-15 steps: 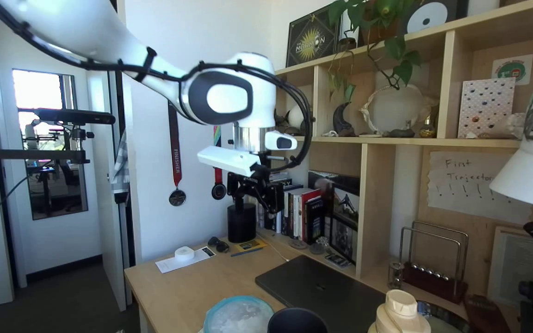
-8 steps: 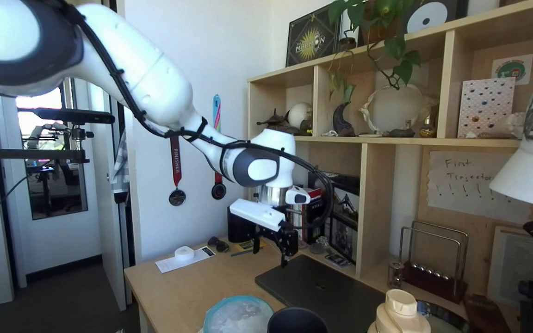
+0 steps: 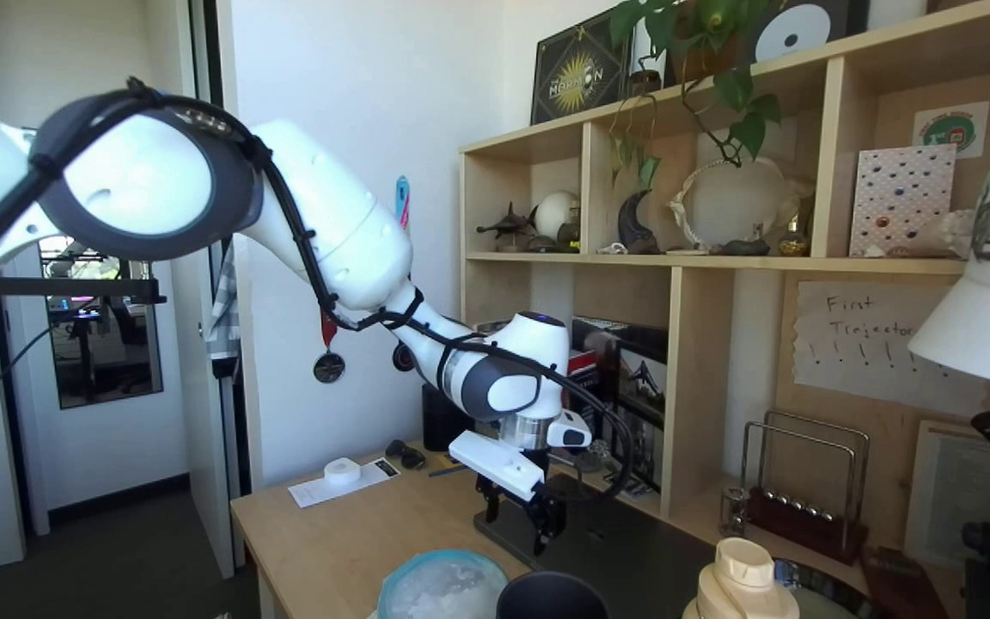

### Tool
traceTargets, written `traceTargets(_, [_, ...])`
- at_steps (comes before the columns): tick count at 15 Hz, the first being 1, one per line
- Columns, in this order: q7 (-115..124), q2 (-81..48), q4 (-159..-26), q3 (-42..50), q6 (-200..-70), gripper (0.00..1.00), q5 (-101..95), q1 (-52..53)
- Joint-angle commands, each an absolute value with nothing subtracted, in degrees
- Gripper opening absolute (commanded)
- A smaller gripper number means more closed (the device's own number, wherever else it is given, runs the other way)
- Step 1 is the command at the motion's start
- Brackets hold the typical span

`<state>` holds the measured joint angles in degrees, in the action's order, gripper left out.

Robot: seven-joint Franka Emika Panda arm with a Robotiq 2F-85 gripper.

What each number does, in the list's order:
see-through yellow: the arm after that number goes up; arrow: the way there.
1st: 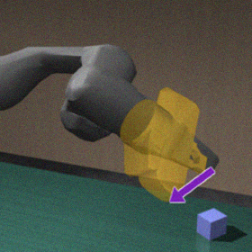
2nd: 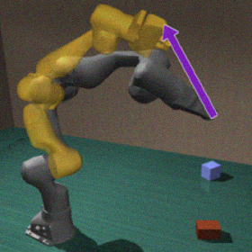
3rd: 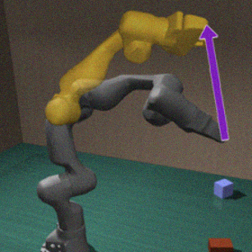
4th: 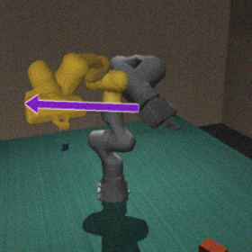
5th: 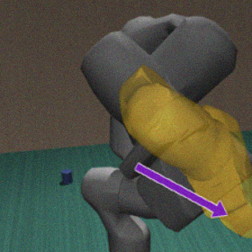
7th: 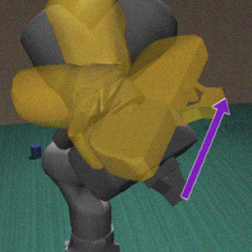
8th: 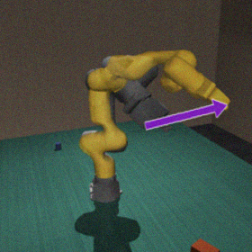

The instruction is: Open the laptop

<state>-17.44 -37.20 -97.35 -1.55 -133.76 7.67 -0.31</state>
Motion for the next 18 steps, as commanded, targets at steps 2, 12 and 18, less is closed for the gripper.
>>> traceTargets(2, [-13.22, -39.47, -94.19, -2.50, -130.42, 1.00, 6.66, -1.15])
traceTargets(12, [-8.61, -43.00, -92.33, -2.98, -126.75, 1.00, 6.67, -0.16])
traceTargets(18, [-6.26, -45.30, -90.65, -2.35, -129.31, 1.00, 5.82, 0.86])
